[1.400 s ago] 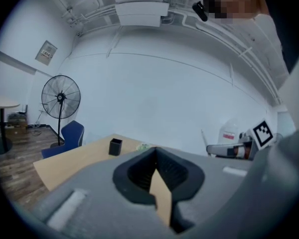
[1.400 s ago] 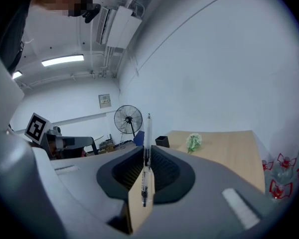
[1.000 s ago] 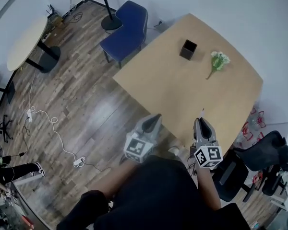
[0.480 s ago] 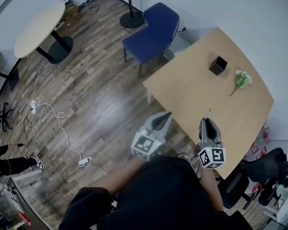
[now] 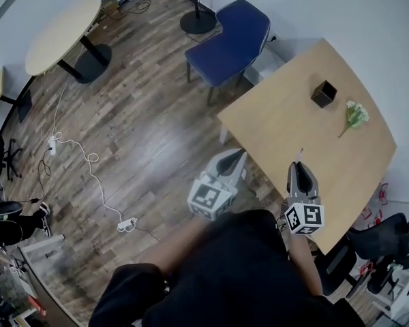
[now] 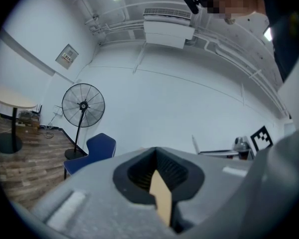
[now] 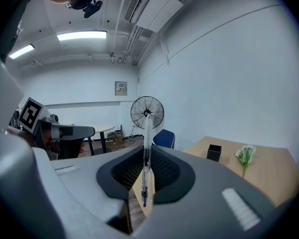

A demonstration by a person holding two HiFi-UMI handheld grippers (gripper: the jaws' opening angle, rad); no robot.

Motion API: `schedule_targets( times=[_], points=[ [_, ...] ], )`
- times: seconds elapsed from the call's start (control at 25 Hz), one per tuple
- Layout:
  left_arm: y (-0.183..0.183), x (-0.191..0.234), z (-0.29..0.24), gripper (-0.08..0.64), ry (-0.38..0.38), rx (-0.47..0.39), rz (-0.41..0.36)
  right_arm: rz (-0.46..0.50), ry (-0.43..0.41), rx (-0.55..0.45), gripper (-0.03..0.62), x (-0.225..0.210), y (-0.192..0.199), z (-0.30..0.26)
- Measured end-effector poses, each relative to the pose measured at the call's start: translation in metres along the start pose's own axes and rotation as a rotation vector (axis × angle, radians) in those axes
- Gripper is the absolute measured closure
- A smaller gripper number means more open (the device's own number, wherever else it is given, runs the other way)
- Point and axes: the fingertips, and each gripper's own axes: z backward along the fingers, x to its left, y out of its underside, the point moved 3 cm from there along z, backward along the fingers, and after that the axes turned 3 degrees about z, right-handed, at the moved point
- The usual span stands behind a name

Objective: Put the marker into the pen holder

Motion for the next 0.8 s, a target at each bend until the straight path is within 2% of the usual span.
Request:
schedule_targets(
  times=[0.12,0.4,0.56,0.8],
  points=[
    [-0.004,0.011,-0.007,0.557,-0.027,0.001,0.002,-0.006,-0.004,-0.009,0.546,-0.005,0.002,-0.01],
    [-0.009,0.036,-0.051,0.557,-0.018,0.015,0.0,-0.04,0.005,-0.003,0.546,-0.038,0.004,-0.053],
    [-0.011,0.055,-0.094,0.557,0.022,0.05,-0.034,-0.067,0.03,0.01,0.546,-0.067,0.001,-0.091],
    [-0.012,0.07,-0.178,0.557,0.084,0.105,0.002,-0.129,0.109,0.015,0.546,-0.13,0.001,-0.14]
  ],
)
